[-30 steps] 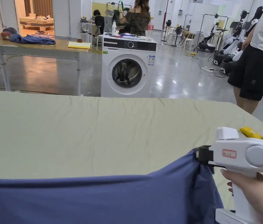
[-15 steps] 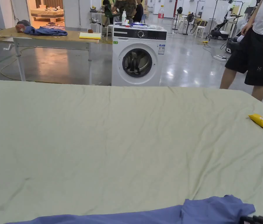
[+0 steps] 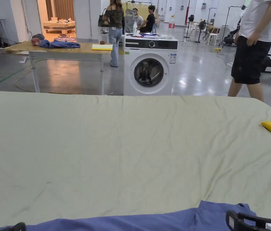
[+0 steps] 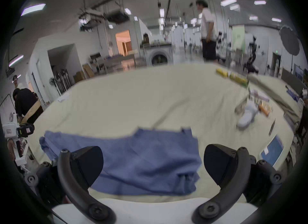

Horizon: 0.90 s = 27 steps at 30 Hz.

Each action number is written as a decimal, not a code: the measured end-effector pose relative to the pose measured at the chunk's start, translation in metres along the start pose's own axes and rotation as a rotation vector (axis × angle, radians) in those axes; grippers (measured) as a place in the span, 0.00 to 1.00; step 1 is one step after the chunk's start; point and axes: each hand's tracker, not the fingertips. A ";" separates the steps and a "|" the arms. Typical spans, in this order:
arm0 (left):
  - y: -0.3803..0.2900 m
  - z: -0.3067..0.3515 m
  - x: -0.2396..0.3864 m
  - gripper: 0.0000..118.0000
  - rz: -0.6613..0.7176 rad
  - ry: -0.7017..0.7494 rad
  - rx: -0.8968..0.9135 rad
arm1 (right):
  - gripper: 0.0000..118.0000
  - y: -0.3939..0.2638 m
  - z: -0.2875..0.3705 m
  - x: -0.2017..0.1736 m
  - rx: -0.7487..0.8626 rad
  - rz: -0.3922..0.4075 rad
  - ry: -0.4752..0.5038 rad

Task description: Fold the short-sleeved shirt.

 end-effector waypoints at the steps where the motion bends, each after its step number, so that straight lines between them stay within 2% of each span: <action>1: 0.003 0.008 0.012 0.67 0.013 0.014 0.092 | 0.89 0.005 0.012 -0.015 0.106 0.011 0.008; 4: 0.002 0.026 0.045 0.59 0.042 0.057 0.321 | 0.81 0.002 0.039 -0.052 0.400 0.050 0.002; 5: 0.000 0.028 0.054 0.44 0.016 0.057 0.372 | 0.67 -0.001 0.045 -0.065 0.476 0.053 -0.028; 6: -0.003 0.031 0.064 0.19 -0.019 0.078 0.421 | 0.46 -0.005 0.048 -0.078 0.523 0.049 -0.085; 7: -0.007 0.028 0.068 0.00 -0.053 0.144 0.444 | 0.06 -0.006 0.049 -0.089 0.546 0.055 -0.129; 8: -0.011 0.032 0.077 0.00 -0.091 0.205 0.452 | 0.00 -0.009 0.048 -0.096 0.513 0.043 -0.112; 9: -0.011 0.035 0.082 0.00 -0.080 0.178 0.450 | 0.00 -0.010 0.047 -0.100 0.524 0.047 -0.108; 11: -0.009 0.036 0.082 0.00 -0.045 0.153 0.437 | 0.00 -0.008 0.045 -0.103 0.484 0.010 -0.038; 16: 0.008 0.050 0.049 0.00 0.000 0.176 0.381 | 0.00 0.003 0.050 -0.098 0.449 0.015 -0.036; 20: 0.032 0.034 -0.036 0.00 0.246 0.047 0.015 | 0.00 0.013 0.055 -0.093 0.417 0.024 -0.023; 21: 0.029 0.023 -0.063 0.01 0.325 -0.012 -0.085 | 0.00 0.014 0.057 -0.093 0.403 0.028 -0.023; 22: 0.023 0.014 -0.089 0.13 0.413 -0.081 -0.178 | 0.00 0.015 0.057 -0.093 0.386 0.028 -0.023; 23: 0.017 0.003 -0.105 0.35 0.499 -0.164 -0.274 | 0.00 0.014 0.057 -0.093 0.379 0.026 -0.023; 24: 0.004 -0.006 -0.125 0.63 0.585 -0.220 -0.320 | 0.00 0.014 0.056 -0.094 0.367 0.023 -0.021; 25: -0.005 -0.013 -0.138 0.84 0.598 -0.215 -0.357 | 0.00 0.014 0.055 -0.095 0.352 0.026 -0.020; 27: -0.025 -0.028 -0.154 0.87 0.636 -0.221 -0.370 | 0.00 0.013 0.050 -0.098 0.332 0.038 -0.027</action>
